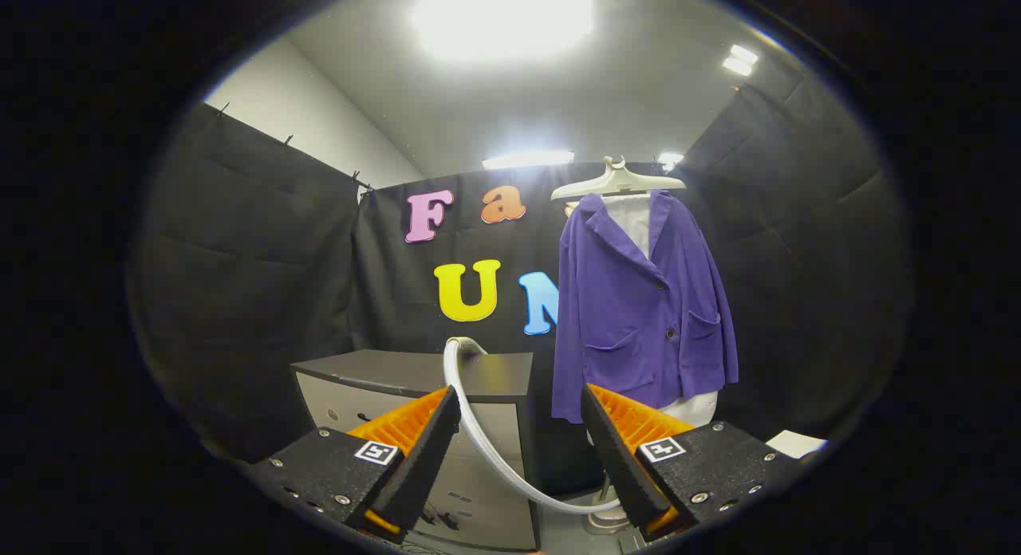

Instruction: Iron the clothes twice with a garment steamer, once on the left side and once on the right side.

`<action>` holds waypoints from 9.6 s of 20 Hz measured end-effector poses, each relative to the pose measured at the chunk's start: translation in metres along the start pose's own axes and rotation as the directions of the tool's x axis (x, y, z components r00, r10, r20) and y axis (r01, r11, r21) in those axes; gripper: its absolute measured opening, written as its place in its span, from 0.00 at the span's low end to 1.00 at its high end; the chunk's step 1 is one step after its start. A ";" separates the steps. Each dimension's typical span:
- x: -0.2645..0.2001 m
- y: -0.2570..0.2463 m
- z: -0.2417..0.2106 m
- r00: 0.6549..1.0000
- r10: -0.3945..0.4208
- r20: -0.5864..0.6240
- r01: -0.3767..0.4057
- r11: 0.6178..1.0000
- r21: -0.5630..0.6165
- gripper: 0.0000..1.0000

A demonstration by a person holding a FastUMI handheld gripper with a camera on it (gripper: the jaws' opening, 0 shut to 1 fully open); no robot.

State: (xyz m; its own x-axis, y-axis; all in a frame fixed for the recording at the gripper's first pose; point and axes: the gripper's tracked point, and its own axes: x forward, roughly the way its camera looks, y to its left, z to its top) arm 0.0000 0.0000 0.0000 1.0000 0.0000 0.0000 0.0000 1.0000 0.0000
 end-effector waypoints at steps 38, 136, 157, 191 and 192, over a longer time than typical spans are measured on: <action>0.200 0.080 0.134 0.958 0.287 -0.012 -0.285 0.956 0.064 0.93; 0.017 -0.011 -0.004 0.886 0.225 -0.404 -0.126 0.958 0.257 0.36; 0.115 -0.074 0.115 0.976 0.133 -0.170 -0.101 0.977 0.188 0.36; 0.262 -0.177 0.011 0.912 -0.112 -0.394 0.174 0.977 0.124 0.36; 0.257 -0.177 0.004 0.908 -0.115 -0.403 0.180 0.976 0.126 0.36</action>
State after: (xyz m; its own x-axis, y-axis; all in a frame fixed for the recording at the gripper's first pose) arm 0.2567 -0.1772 0.0038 0.9078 -0.1151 -0.4034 0.1795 0.9757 0.1256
